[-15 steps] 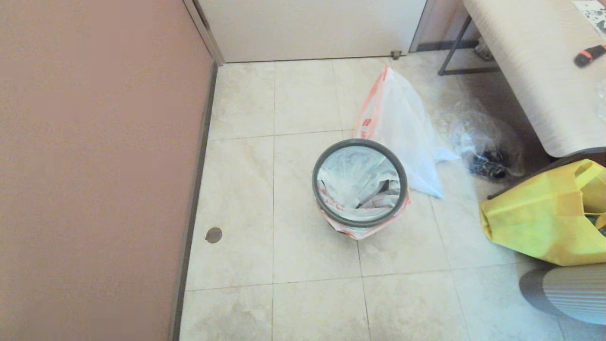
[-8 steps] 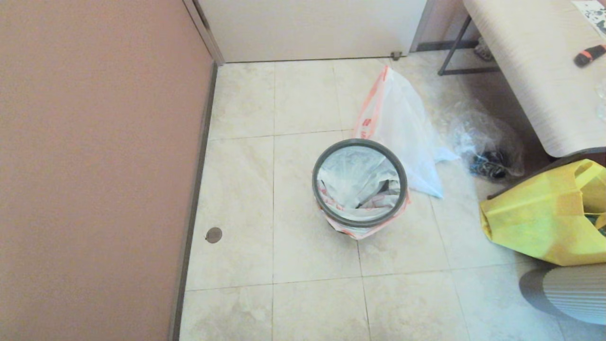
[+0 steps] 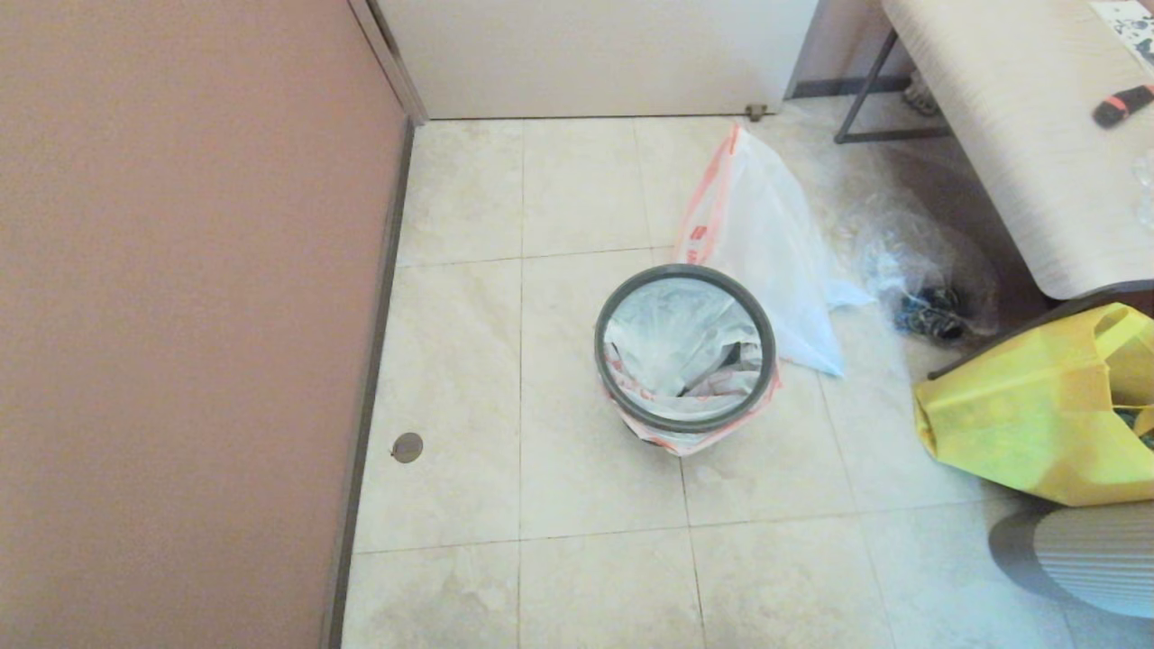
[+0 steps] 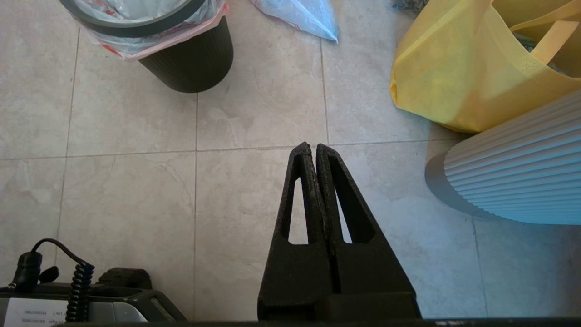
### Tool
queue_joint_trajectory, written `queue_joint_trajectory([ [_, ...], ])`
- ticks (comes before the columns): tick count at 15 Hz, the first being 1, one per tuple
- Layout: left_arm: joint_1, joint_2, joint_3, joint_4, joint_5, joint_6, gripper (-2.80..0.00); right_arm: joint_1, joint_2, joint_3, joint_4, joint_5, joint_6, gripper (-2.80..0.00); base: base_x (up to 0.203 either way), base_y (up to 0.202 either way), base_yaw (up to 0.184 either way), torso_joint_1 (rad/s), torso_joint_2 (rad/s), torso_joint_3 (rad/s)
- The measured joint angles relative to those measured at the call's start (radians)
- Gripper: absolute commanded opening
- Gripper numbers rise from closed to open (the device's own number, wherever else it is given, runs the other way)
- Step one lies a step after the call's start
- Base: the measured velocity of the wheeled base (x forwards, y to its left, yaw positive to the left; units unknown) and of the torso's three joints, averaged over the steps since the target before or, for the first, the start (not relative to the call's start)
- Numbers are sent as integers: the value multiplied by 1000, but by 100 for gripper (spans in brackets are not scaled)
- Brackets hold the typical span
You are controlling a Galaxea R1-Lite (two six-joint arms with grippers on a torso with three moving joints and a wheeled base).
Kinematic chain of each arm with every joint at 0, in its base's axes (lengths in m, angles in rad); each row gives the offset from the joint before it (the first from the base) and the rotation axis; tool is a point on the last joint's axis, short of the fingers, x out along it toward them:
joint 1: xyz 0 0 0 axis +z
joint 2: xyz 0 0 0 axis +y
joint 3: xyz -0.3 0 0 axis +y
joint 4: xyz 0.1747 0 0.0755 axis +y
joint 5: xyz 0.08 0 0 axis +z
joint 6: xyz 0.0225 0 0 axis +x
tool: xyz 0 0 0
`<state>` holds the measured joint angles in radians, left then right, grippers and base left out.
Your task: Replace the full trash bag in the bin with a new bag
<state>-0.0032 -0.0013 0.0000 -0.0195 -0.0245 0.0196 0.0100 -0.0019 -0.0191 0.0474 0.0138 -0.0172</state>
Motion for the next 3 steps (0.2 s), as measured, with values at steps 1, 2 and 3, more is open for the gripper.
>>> queue_joint_trajectory([
  [1,0,0,0,0,0,0,-280,0,0,0,-1,1,0,-280,0,0,0,0,0,0],
  [2,0,0,0,0,0,0,-280,0,0,0,-5,1,1,-280,0,0,0,0,0,0],
  [3,0,0,0,0,0,0,-280,0,0,0,-7,1,2,-280,0,0,0,0,0,0],
])
